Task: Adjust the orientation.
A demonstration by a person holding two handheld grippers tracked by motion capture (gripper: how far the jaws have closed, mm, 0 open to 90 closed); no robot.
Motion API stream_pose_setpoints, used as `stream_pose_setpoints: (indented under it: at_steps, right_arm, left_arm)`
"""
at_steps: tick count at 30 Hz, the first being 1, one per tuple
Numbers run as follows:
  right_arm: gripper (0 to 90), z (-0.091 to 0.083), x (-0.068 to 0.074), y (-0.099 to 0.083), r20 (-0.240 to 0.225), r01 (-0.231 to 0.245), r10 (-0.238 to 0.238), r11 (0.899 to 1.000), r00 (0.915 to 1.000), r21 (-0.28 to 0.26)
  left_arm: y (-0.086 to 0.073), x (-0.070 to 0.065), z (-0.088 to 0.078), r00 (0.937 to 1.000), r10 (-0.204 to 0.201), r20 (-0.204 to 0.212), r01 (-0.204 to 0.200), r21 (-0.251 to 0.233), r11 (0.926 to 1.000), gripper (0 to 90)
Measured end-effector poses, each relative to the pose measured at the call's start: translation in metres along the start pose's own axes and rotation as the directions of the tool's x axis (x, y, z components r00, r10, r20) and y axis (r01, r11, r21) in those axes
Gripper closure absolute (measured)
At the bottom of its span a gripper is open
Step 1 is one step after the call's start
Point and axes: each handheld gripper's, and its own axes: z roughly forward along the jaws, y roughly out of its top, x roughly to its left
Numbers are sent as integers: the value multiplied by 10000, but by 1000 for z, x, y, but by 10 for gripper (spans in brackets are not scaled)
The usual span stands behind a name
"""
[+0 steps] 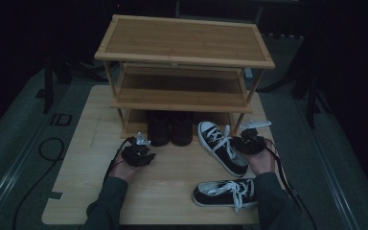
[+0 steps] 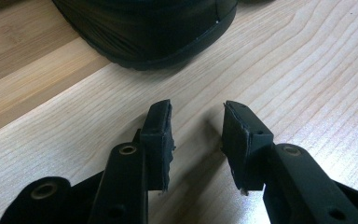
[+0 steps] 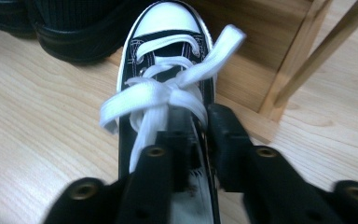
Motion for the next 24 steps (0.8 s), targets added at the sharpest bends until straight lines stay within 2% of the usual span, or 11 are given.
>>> stream_pose_setpoints:
  at_steps: [3,4,5,9,12,15,18,20,22,23,24]
  right_arm:
    - [660,-14,3,-1,150,200,-199,9998,9997,-42]
    - [660,-14,3,-1,150,200,-199,9998,9997,-42]
    - [629,-21,3,-1,80,186,-185,9998,9998,-118]
    - [607,-31,7,-4,95,143,-141,9995,9999,-281]
    - [607,-35,15,-6,-67,374,-376,9987,9993,-342]
    - [607,-34,25,-9,-468,641,-656,9974,9968,-320]
    - [592,-27,33,-10,-476,811,-813,9967,9956,-55]
    - [578,-20,33,-10,-290,665,-660,9977,9974,151]
    - [561,-13,31,-10,-291,413,-402,9984,9988,389]
    - [554,-7,29,-10,-206,192,-179,9977,9996,651]
    - [554,-7,29,-10,-206,192,-179,9977,9996,651]
  left_arm:
    - [0,0,0,10000,5,-4,-5,18,10000,629]
    - [0,0,0,10000,5,-4,-5,18,10000,629]
    - [0,0,0,10000,1,-6,-1,15,10000,629]
    - [0,0,0,10000,-6,-22,6,27,10000,629]
    - [0,0,0,10000,-6,-21,6,39,10000,629]
    - [0,0,0,10000,-12,-16,12,9,10000,629]
    - [0,0,0,10000,-18,-20,18,2,10000,629]
    - [0,0,0,10000,-11,-14,11,-1,10000,629]
    - [0,0,0,10000,-10,-10,10,-14,10000,629]
    - [0,0,0,10000,-8,-7,8,-15,10000,629]
    - [0,0,0,10000,-5,-5,5,-15,10000,629]
